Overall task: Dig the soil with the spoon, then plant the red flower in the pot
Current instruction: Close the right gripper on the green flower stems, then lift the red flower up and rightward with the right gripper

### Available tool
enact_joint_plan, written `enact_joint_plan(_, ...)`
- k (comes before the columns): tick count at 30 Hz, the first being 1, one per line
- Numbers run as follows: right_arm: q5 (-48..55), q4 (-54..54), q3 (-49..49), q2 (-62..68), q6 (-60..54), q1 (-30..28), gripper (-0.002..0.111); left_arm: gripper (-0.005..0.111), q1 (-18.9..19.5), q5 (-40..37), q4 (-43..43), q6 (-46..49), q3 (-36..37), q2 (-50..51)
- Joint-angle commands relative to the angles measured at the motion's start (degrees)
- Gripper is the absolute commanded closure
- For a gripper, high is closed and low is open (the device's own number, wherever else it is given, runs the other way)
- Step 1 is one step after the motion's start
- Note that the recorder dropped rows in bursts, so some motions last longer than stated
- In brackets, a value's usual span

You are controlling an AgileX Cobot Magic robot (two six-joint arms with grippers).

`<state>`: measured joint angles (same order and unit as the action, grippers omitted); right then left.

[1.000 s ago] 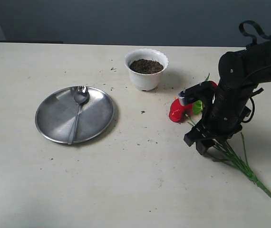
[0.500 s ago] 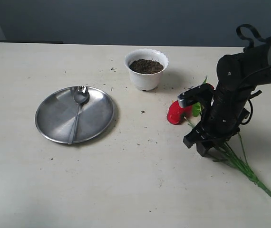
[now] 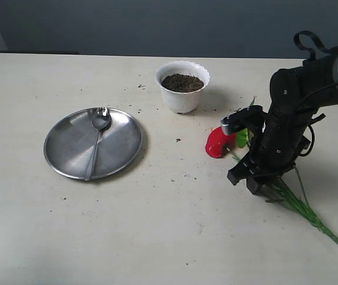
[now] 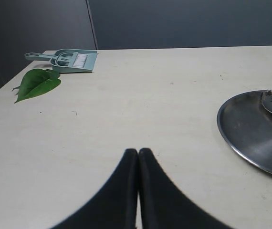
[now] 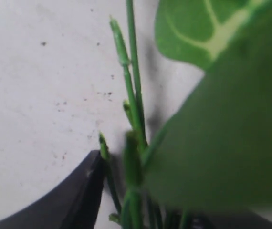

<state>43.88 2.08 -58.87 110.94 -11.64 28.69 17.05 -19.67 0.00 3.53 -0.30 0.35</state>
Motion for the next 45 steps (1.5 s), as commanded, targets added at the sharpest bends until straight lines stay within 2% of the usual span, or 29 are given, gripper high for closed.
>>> enact_joint_plan(1, 0.5, -0.3, 0.2, 0.2, 0.0, 0.0, 0.069, 0.107, 0.0, 0.4, 0.0, 0.0, 0.3, -0.3)
enact_joint_plan(4, 0.5, -0.3, 0.2, 0.2, 0.1, 0.0, 0.073, 0.107, 0.0, 0.4, 0.0, 0.0, 0.3, -0.3)
enact_joint_plan(9, 0.5, 0.1, 0.2, 0.2, 0.1, 0.0, 0.097, 0.107, 0.0, 0.4, 0.0, 0.0, 0.3, -0.3)
enact_joint_plan(17, 0.7, -0.7, 0.2, 0.2, 0.1, 0.0, 0.099, 0.107, 0.0, 0.4, 0.0, 0.0, 0.3, -0.3)
enact_joint_plan(20, 0.9, -0.6, 0.2, 0.2, 0.1, 0.0, 0.109, 0.107, 0.0, 0.4, 0.0, 0.0, 0.3, -0.3)
enact_joint_plan(38, 0.0, -2.1, 0.2, -5.5, 0.1, 0.0, 0.109, 0.107, 0.0, 0.4, 0.3, 0.0, 0.3, -0.3)
enact_joint_plan(45, -5.2, -4.7, 0.2, -11.6, 4.0, 0.0, 0.109, 0.107, 0.0, 0.4, 0.3, 0.0, 0.3, -0.3)
